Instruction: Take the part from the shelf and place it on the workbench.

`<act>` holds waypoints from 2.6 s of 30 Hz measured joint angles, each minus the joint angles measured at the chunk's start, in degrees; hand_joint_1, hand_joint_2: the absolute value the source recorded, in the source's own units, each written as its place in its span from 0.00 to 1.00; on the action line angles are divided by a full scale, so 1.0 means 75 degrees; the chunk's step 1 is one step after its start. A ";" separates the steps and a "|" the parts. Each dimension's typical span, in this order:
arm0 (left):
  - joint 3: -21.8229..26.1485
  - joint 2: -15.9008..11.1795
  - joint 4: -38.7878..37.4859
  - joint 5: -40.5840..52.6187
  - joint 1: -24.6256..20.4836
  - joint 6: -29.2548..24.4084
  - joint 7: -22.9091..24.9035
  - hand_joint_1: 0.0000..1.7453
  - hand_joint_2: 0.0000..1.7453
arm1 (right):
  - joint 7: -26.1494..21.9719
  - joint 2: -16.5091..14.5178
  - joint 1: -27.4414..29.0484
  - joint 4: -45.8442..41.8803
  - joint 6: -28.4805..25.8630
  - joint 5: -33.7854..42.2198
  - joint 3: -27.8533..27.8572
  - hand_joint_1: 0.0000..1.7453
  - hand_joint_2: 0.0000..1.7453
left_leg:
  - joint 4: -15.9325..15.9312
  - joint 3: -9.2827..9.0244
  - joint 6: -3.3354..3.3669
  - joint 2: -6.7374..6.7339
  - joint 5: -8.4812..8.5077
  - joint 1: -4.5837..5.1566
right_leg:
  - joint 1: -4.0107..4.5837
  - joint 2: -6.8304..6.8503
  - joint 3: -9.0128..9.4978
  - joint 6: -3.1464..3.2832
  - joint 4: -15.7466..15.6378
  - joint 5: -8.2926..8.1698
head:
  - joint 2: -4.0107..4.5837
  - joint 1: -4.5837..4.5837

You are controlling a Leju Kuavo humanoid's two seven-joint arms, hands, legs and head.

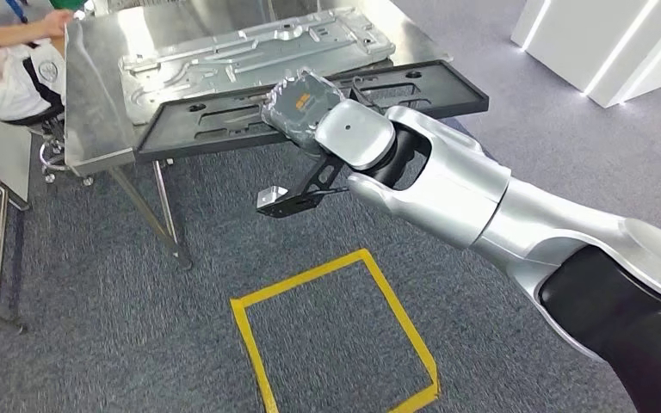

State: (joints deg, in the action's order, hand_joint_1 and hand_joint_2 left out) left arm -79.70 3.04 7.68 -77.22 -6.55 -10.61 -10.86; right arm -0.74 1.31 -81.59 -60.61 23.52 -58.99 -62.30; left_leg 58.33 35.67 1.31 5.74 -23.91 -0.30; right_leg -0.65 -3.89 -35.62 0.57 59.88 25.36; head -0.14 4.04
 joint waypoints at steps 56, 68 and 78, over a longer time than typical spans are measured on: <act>-0.0444 -0.0047 -0.0013 0.0055 -0.0074 0.0019 0.0259 0.00 1.00 | 0.0230 -0.0052 -0.0090 0.0233 0.0012 -0.0305 0.0162 1.00 1.00 | -0.0121 -0.0237 0.0059 -0.0721 -0.0126 -0.0042 | -0.0030 0.0563 -0.1028 -0.0160 0.1911 0.0649 | 0.0001 0.0010; -0.0448 -0.0052 -0.0013 0.0058 -0.0109 0.0017 0.0258 0.00 1.00 | 0.0227 -0.0068 -0.0105 0.0246 0.0010 -0.0404 0.0185 1.00 1.00 | 0.1428 0.0380 -0.0347 -0.0720 -0.1019 -0.0024 | -0.0052 0.0553 -0.0062 0.0158 -0.0068 -0.0116 | 0.0000 0.0019; -0.0457 -0.0073 -0.0013 -0.0026 -0.0077 -0.0001 0.0215 0.00 1.00 | 0.0213 -0.0079 -0.0084 0.0265 0.0019 -0.0524 0.0194 1.00 1.00 | -0.0061 -0.0262 -0.0115 -0.0727 -0.0220 0.0031 | 0.0022 0.0532 -0.0062 0.0015 -0.0075 -0.0114 | 0.0001 0.0018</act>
State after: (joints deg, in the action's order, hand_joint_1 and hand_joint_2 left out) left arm -83.12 2.49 7.58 -77.42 -7.12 -10.62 -9.25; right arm 0.86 0.72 -82.22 -58.63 23.66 -62.92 -60.84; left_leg 57.87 33.70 0.45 0.29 -25.56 -0.07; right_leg -0.49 0.11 -36.08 0.68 59.32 24.50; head -0.13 4.17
